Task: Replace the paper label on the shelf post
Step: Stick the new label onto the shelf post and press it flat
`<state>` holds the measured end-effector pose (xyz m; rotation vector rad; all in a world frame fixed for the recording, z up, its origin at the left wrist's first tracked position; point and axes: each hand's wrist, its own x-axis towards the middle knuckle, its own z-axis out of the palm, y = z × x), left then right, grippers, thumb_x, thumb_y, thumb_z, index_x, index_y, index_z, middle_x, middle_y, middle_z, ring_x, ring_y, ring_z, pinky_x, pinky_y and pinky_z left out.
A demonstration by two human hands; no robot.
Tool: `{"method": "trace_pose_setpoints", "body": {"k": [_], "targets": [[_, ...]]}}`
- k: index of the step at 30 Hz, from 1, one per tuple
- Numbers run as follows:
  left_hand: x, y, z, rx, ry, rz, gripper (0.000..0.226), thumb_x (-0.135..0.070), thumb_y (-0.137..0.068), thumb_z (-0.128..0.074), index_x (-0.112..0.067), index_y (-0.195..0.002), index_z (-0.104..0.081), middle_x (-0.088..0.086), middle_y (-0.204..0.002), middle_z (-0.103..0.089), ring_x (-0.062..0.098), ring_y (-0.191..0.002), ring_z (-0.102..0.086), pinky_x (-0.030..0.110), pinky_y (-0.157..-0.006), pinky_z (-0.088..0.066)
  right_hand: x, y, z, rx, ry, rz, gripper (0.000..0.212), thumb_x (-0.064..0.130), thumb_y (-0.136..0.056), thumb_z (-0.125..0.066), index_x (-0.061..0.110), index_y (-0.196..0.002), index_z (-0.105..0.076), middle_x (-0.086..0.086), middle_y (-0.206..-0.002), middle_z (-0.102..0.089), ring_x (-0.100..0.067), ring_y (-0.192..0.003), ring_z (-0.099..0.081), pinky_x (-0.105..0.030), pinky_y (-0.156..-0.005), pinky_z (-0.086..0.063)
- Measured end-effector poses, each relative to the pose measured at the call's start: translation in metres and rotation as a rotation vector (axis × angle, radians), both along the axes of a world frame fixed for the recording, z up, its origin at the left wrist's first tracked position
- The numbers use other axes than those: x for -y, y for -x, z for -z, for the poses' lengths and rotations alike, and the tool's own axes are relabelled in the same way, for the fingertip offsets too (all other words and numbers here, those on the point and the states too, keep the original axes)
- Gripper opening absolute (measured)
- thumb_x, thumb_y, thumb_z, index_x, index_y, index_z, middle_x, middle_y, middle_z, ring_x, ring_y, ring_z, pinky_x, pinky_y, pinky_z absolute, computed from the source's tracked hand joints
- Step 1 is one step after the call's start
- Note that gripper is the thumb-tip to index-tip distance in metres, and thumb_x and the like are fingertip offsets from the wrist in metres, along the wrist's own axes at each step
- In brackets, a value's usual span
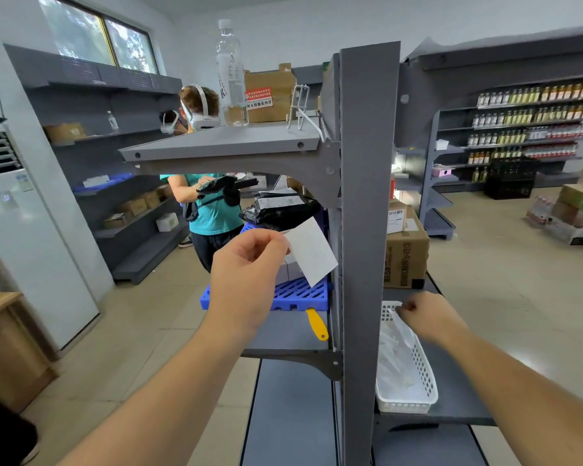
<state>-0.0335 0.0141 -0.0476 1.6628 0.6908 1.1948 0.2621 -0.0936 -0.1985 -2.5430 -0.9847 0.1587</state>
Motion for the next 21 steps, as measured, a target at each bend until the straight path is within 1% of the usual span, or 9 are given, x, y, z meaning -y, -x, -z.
{"method": "trace_pose_setpoints", "body": {"k": [4, 7, 10, 12, 13, 15, 17, 19, 21], "targets": [[0.0017, -0.0021, 0.0001, 0.02, 0.003, 0.004, 0.017, -0.009, -0.094, -0.065, -0.014, -0.083, -0.077, -0.002, -0.08, -0.076, -0.006, -0.063, -0.06, 0.01, -0.06, -0.048, 0.0003, -0.0004, 0.0001, 0.008, -0.005, -0.001, 0.028, 0.028, -0.088, -0.066, 0.027, -0.062, -0.056, 0.007, -0.065, -0.061, -0.012, -0.064, -0.059, -0.024, -0.047, -0.036], [0.0035, -0.0045, 0.0, 0.01, -0.003, 0.014, 0.017, -0.01, -0.095, -0.064, -0.013, -0.083, -0.077, -0.003, -0.083, -0.075, -0.009, -0.064, -0.061, 0.008, -0.059, -0.047, 0.0003, 0.0, -0.0004, 0.006, -0.029, 0.011, 0.015, 0.027, -0.085, -0.067, 0.019, -0.072, -0.067, 0.004, -0.071, -0.067, -0.011, -0.065, -0.06, -0.026, -0.05, -0.043], [0.0048, -0.0058, 0.0, 0.008, -0.007, 0.031, 0.018, -0.012, -0.096, -0.063, -0.013, -0.083, -0.077, 0.0, -0.083, -0.076, -0.011, -0.065, -0.06, 0.006, -0.057, -0.044, 0.0006, -0.0015, 0.001, 0.007, -0.065, 0.026, 0.026, 0.031, -0.089, -0.065, 0.009, -0.077, -0.071, -0.002, -0.07, -0.069, -0.015, -0.064, -0.063, -0.03, -0.055, -0.048], [0.0054, -0.0065, 0.0001, 0.009, 0.0, 0.04, 0.019, -0.012, -0.096, -0.062, -0.014, -0.083, -0.076, 0.001, -0.085, -0.077, -0.012, -0.066, -0.06, 0.006, -0.056, -0.044, 0.0015, -0.0027, 0.0011, 0.002, -0.096, 0.039, 0.031, 0.033, -0.091, -0.062, 0.007, -0.076, -0.072, -0.005, -0.07, -0.071, -0.019, -0.066, -0.066, -0.031, -0.054, -0.049], [0.0058, -0.0067, 0.0, 0.007, 0.002, 0.044, 0.02, -0.013, -0.097, -0.062, -0.014, -0.083, -0.076, 0.001, -0.085, -0.077, -0.013, -0.067, -0.06, 0.006, -0.056, -0.045, 0.002, -0.0026, 0.0002, 0.0, -0.104, 0.04, 0.03, 0.032, -0.091, -0.063, 0.008, -0.073, -0.071, -0.005, -0.07, -0.071, -0.019, -0.065, -0.065, -0.03, -0.053, -0.047], [0.0067, -0.0073, -0.0005, 0.006, 0.005, 0.052, 0.02, -0.013, -0.097, -0.062, -0.014, -0.083, -0.076, 0.001, -0.085, -0.077, -0.012, -0.068, -0.061, 0.006, -0.056, -0.046, 0.0028, -0.0006, -0.003, 0.001, -0.107, 0.038, 0.027, 0.028, -0.088, -0.067, 0.018, -0.064, -0.061, 0.002, -0.067, -0.065, -0.013, -0.062, -0.059, -0.027, -0.048, -0.04], [0.0076, -0.0073, -0.0013, 0.012, 0.01, 0.06, 0.019, -0.011, -0.097, -0.063, -0.013, -0.083, -0.075, 0.003, -0.083, -0.076, -0.009, -0.065, -0.06, 0.006, -0.055, -0.045, 0.0032, 0.0031, -0.0065, -0.014, -0.126, 0.031, 0.025, 0.024, -0.085, -0.069, 0.025, -0.064, -0.055, 0.006, -0.067, -0.062, -0.008, -0.062, -0.056, -0.025, -0.048, -0.037], [0.0083, -0.0068, -0.0019, 0.013, 0.013, 0.064, 0.02, -0.01, -0.097, -0.063, -0.014, -0.081, -0.075, 0.005, -0.081, -0.073, -0.005, -0.059, -0.056, 0.007, -0.053, -0.043, 0.0039, 0.0058, -0.0081, -0.029, -0.157, 0.024, 0.024, 0.021, -0.084, -0.068, 0.027, -0.066, -0.055, 0.006, -0.069, -0.063, -0.008, -0.063, -0.057, -0.025, -0.049, -0.037], [0.0084, -0.0063, -0.0021, 0.013, 0.014, 0.065, 0.02, -0.012, -0.096, -0.063, -0.015, -0.08, -0.075, 0.005, -0.082, -0.073, -0.005, -0.058, -0.055, 0.006, -0.054, -0.044, 0.0042, 0.0068, -0.0077, -0.031, -0.19, 0.017, 0.026, 0.019, -0.087, -0.065, 0.027, -0.065, -0.053, 0.006, -0.069, -0.063, -0.009, -0.063, -0.057, -0.026, -0.049, -0.037]]}}
